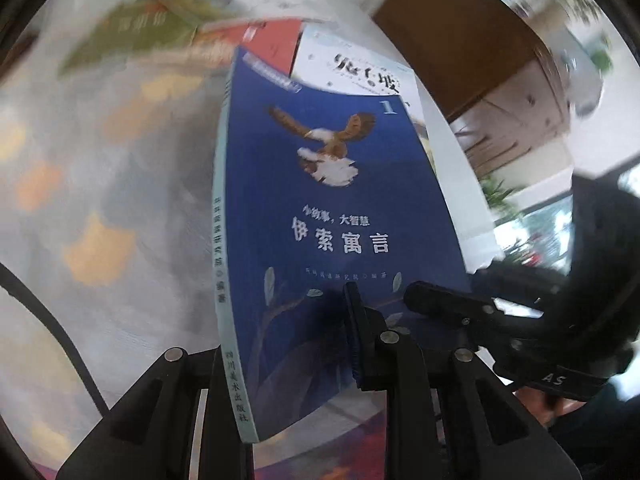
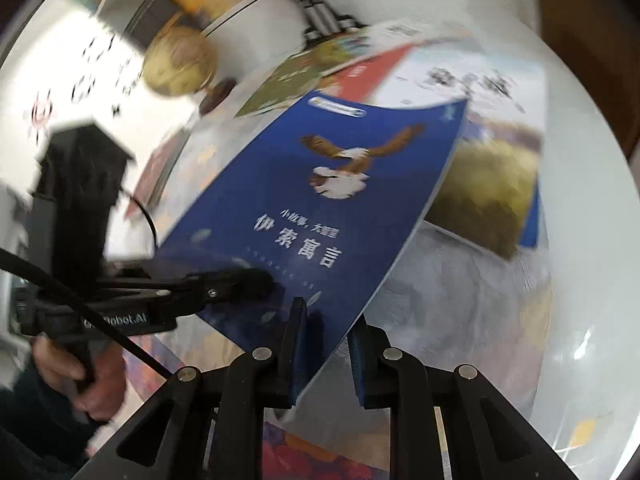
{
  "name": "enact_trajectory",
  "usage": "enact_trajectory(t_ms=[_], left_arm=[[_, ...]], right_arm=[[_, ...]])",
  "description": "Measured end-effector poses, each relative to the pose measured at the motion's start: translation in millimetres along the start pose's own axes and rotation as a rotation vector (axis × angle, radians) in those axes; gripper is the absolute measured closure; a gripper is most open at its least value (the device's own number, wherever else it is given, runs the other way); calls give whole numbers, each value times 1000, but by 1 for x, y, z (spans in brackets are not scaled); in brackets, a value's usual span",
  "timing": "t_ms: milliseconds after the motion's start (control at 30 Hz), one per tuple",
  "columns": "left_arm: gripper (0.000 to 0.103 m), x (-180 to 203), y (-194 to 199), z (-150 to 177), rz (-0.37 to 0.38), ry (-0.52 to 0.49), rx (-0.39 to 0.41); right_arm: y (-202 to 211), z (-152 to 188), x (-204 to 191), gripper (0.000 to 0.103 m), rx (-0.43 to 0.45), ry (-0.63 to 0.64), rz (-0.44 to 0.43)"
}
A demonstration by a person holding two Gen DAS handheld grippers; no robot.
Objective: Organize books
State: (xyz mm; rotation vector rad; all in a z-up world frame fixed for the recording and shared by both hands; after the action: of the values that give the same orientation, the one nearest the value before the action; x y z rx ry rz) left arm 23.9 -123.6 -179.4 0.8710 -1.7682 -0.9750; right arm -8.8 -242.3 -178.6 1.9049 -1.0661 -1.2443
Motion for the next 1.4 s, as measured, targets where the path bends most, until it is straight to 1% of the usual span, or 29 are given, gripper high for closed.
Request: enact_trajectory(t_ms=[33, 100, 167, 267, 400, 567, 667, 767, 900, 1100, 1267, 1400], left_arm=[[82, 3, 4, -2, -11, -14, 10], [82, 6, 17, -4, -10, -21, 39], [82, -10, 34, -5, -9, -16, 63], [82, -29, 58, -5, -24, 0, 96], [82, -54, 86, -5, -43, 25, 145], [82, -90, 132, -6, -73, 52, 219], [82, -120, 159, -4, -96, 66, 265], [82, -156, 183, -2, -111, 94, 301], [82, -211, 211, 1, -129, 139, 341], [82, -292, 242, 4, -171, 197, 379], [82, -347, 253, 4, -191, 233, 395], [82, -382, 250, 0, -174, 272, 405]], right_arm=[[0, -4, -5, 84, 4, 21, 5], [4, -6, -10, 84, 18, 44, 3], [7, -11, -18, 83, 36, 70, -1], [3, -26, -44, 83, 47, 115, -7], [-3, -36, -82, 83, 56, 176, -21], [-13, -62, -137, 83, 85, 241, -48], [-23, -83, -178, 83, 105, 289, -63], [-34, -97, -210, 83, 115, 327, -75], [-62, -119, -262, 82, 118, 380, -97], [-114, -149, -333, 80, 102, 442, -122], [-158, -170, -371, 80, 70, 464, -136], [-190, -187, -390, 80, 39, 478, -125]])
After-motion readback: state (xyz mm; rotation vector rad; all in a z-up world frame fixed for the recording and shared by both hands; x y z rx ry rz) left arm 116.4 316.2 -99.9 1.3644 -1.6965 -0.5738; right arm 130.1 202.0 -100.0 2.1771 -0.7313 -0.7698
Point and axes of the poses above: each gripper's, at about its wrist camera, not at the fingertips, and y roughly against the way its jaws point, x to its right, z to its underside, the point moved 5 cm from there along -y, roughly the way its jaws point, and after that the axes turned 1 degree about -x, right-handed, at the moved point
